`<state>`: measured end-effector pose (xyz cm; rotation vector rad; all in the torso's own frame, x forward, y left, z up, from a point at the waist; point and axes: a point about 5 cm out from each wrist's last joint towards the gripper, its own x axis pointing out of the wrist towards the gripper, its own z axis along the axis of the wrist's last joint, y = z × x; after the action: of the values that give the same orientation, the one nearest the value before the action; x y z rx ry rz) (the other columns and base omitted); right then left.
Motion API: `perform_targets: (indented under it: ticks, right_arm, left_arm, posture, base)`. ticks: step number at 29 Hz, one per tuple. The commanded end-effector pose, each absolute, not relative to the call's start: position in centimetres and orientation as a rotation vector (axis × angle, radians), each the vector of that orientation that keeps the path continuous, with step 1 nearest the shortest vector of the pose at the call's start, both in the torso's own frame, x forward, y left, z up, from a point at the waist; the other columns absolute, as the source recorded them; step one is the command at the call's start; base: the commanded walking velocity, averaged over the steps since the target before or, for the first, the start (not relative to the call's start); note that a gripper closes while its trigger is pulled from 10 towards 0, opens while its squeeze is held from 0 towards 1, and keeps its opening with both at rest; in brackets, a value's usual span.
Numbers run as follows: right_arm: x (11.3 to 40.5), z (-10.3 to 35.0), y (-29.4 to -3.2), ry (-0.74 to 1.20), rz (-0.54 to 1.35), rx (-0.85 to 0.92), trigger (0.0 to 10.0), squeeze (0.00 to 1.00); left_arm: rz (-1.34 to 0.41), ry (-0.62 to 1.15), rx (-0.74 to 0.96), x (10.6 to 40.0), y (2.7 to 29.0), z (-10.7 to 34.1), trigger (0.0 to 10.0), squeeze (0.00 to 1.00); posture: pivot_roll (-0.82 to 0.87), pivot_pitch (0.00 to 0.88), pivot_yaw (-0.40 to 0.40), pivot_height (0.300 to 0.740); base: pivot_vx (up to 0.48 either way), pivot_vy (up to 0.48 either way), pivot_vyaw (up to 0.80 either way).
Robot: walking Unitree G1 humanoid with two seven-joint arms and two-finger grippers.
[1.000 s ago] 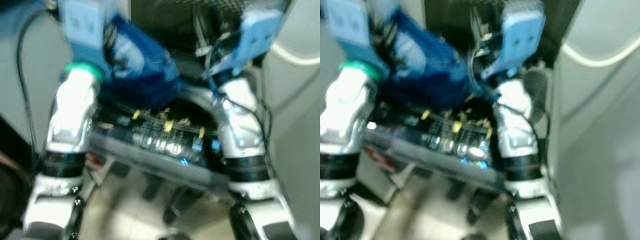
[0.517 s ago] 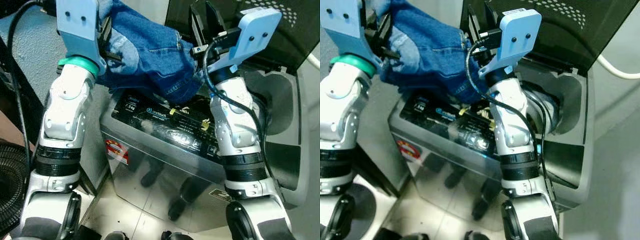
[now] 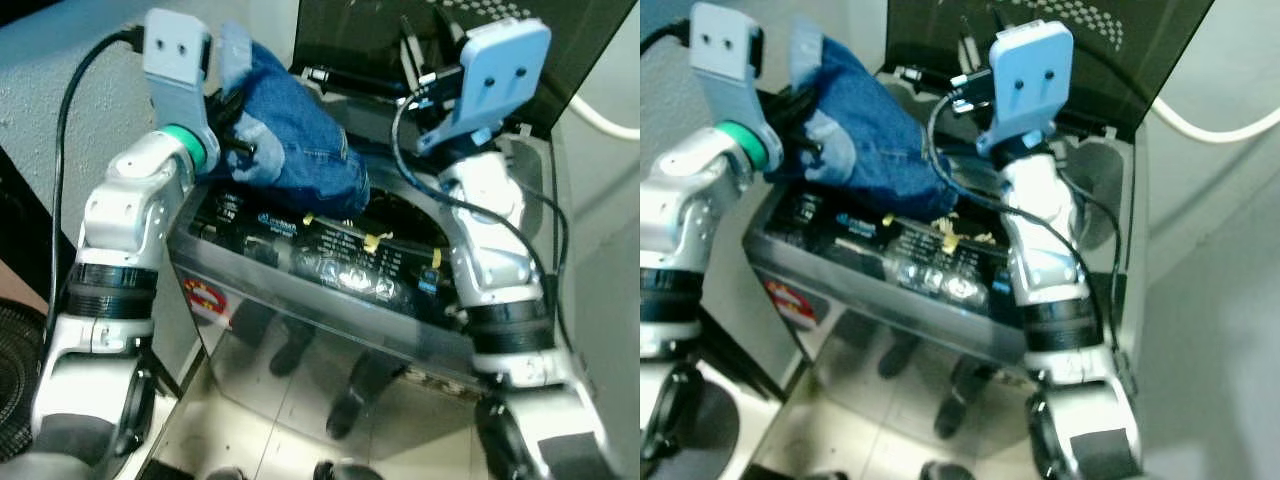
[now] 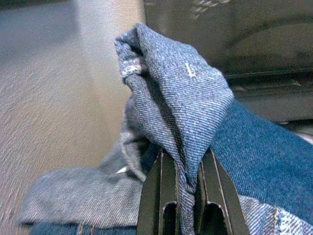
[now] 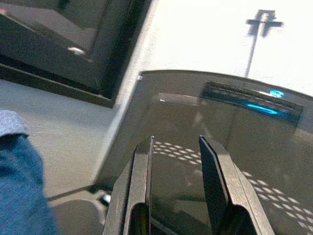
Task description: Clothes washing
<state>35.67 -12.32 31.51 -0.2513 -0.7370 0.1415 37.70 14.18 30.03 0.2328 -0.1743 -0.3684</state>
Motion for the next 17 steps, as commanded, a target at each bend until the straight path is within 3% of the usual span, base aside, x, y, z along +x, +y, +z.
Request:
perform_targets:
  ticks: [1,4,16,17]
  right_arm:
    - [36.8,30.3,-13.8,-0.627,0.14,-0.235,10.0,0.0]
    - [37.7,27.6,-14.0,-0.482,0.223,-0.292,10.0,0.0]
    - [38.1,25.9,-13.3,-0.387,0.264,-0.368,10.0,0.0]
    - [37.9,26.8,-13.4,-0.444,0.242,-0.306,10.0,0.0]
  left_arm:
    - [-0.41,-0.16,0.302,38.2,13.6,29.5,10.0,0.0]
    - [-0.425,-0.116,0.361,38.9,13.5,28.6,10.0,0.0]
    - [-0.377,-0.033,0.333,39.5,15.5,27.8,10.0,0.0]
    - [-0.369,-0.072,0.313,39.7,15.9,28.4,10.0,0.08]
  posture:
    - [0.06,0.029,-0.005,0.74]
    - [0.06,0.045,-0.001,0.74]
    - [0.07,0.085,0.006,0.74]
    - [0.07,0.091,0.005,0.74]
  base:
    - [0.0,0.0,0.0]
    - [0.0,0.0,0.0]
    - [0.0,0.0,0.0]
    - [0.0,0.0,0.0]
